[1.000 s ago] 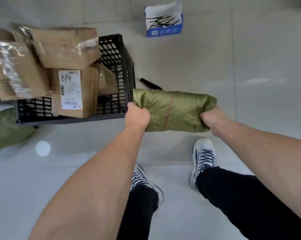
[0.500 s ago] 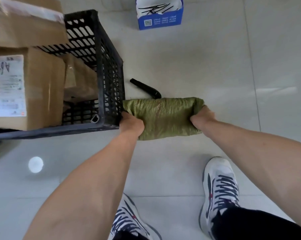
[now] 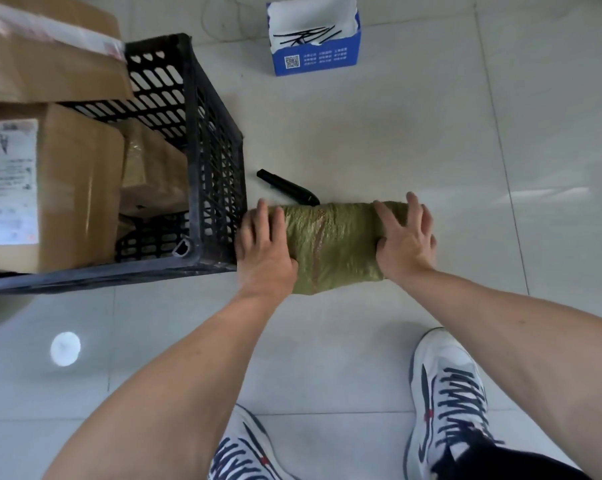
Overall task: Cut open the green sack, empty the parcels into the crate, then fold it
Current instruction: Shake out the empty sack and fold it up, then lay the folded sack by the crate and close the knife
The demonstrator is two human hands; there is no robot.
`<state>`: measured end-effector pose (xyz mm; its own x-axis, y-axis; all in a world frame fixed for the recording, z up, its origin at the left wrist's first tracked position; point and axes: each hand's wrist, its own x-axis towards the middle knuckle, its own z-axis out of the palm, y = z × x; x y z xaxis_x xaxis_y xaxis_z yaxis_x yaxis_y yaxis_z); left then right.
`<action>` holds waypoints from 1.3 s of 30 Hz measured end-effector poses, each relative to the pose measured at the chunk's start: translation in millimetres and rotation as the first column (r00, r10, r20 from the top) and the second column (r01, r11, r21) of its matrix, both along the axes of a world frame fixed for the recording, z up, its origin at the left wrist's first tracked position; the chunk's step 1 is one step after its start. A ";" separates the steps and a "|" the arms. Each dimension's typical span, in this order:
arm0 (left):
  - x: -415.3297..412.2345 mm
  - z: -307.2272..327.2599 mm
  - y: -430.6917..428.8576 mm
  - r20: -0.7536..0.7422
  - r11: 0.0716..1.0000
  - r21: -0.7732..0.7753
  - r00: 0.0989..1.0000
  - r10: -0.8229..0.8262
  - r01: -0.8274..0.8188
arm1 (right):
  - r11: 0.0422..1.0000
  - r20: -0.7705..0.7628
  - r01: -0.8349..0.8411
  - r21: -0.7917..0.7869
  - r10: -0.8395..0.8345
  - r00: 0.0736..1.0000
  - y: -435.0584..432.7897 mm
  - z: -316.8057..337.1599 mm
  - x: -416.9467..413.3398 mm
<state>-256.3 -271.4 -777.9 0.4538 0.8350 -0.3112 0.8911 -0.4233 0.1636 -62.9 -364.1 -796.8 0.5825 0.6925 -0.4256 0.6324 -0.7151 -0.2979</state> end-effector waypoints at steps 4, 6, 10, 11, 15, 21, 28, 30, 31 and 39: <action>1.3 9.7 10.4 -0.157 0.985 -0.039 0.973 -0.171 0.167 | 0.987 0.096 -0.161 0.028 0.158 0.983 2.6 2.2 -2.2; 2.1 10.6 12.4 -0.175 0.983 -0.058 0.968 -0.181 0.174 | 0.975 0.069 -0.221 0.031 0.218 0.973 3.9 4.2 -4.1; 1.4 4.8 10.9 -0.045 0.968 -0.231 0.992 -0.115 0.102 | 0.968 -0.055 -0.249 -0.004 0.249 0.967 10.1 4.5 -8.4; 0.1 2.1 10.5 -0.051 0.958 -0.282 0.996 -0.078 0.061 | 0.963 -0.066 -0.271 -0.014 0.269 0.961 11.4 4.0 -9.6; -3.4 -4.8 7.7 -0.120 0.929 -0.362 0.992 0.035 -0.076 | 0.935 -0.043 -0.349 -0.061 0.347 0.937 15.4 -0.1 -13.2; 0.4 -8.0 6.4 -0.144 0.910 -0.399 0.988 0.054 -0.108 | 0.937 -0.042 -0.317 -0.144 0.314 0.948 16.2 -5.3 -21.0; 3.2 -11.9 1.0 -0.161 0.911 -0.394 0.985 0.065 -0.124 | 0.926 -0.082 -0.319 -0.201 0.309 0.948 8.0 -8.4 -21.1; 5.0 -9.2 1.3 -0.174 0.916 -0.378 0.982 0.069 -0.132 | 0.923 -0.067 -0.324 -0.207 0.317 0.946 9.4 -8.2 -21.7; 6.3 -6.8 2.3 -0.184 0.919 -0.371 0.981 0.066 -0.131 | 0.921 -0.052 -0.329 -0.208 0.325 0.944 10.7 -7.5 -21.6; 21.5 12.3 16.9 -0.125 0.977 -0.187 0.989 0.083 -0.106 | 0.933 0.084 -0.355 -0.059 0.359 0.930 42.8 9.8 -18.0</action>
<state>-234.9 -254.5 -765.6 0.3273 0.7914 -0.5163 0.9432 -0.3069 0.1275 -80.9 -321.3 -786.9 0.3383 0.8447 -0.4148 0.8713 -0.4477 -0.2011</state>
